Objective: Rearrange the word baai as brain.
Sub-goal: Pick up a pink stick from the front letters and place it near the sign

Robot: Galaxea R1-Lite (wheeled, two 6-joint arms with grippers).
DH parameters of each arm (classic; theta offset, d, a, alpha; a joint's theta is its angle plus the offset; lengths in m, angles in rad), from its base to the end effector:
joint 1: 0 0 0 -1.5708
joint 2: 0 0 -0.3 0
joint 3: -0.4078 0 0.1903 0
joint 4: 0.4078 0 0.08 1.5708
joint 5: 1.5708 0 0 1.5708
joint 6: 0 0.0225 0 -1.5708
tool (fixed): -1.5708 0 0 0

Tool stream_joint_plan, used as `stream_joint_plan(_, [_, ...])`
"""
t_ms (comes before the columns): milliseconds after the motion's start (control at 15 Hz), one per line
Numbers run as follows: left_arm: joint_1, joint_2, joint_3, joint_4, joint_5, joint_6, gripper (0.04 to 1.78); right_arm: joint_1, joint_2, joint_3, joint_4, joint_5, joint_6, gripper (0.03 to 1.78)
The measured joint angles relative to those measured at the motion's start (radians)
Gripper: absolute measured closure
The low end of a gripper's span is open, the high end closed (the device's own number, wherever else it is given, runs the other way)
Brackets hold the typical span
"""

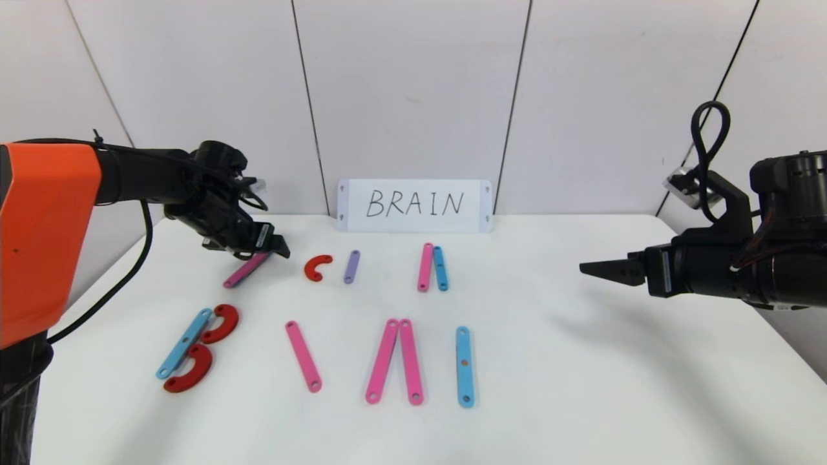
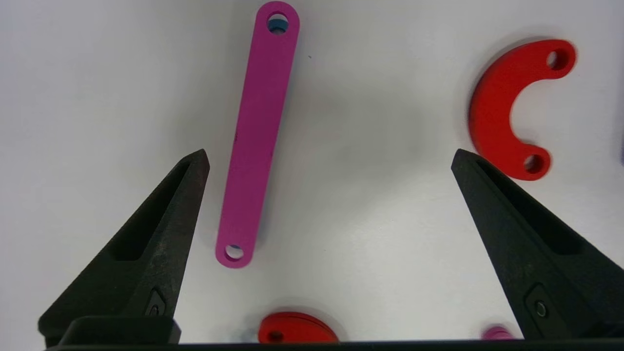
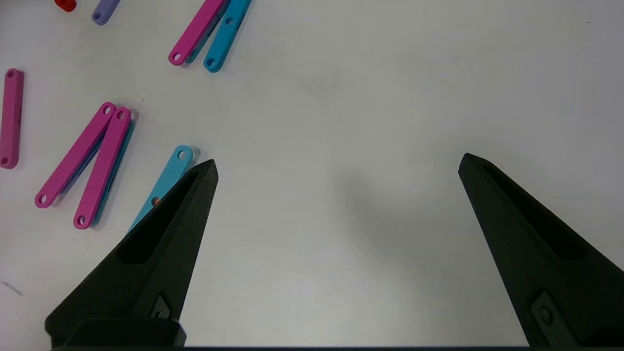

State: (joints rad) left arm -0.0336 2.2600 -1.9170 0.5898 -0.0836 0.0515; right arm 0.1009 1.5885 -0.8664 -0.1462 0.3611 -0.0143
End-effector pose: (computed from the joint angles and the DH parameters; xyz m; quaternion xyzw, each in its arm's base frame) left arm 0.4414 -0.0167 0.1616 0.0117 0.4480 -0.0639 0.8917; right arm 0.2689 0.0352 0.1861 0.0302 0.2800 0.2215 0.9336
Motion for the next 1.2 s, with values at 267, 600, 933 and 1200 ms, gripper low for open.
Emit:
stream_joint_plan(267, [-0.058, -0.112, 0.117, 0.016, 0.064, -0.159, 0.08, -0.001, -0.004, 0.001, 0.000, 0.004, 0.001, 0.08])
stream_joint_plan(600, [-0.195, -0.272, 0.324, 0.018, 0.182, -0.370, 0.08, -0.008, -0.023, 0.016, -0.023, 0.026, -0.003, 0.08])
stream_joint_plan(933, [-0.317, -0.376, 0.511, 0.001, 0.234, -0.544, 0.08, -0.012, -0.023, 0.018, -0.024, 0.027, -0.003, 0.08])
stream_joint_plan(1200, [-0.415, -0.427, 0.659, -0.103, 0.257, -0.657, 0.08, -0.013, -0.024, 0.021, -0.024, 0.027, -0.003, 0.08])
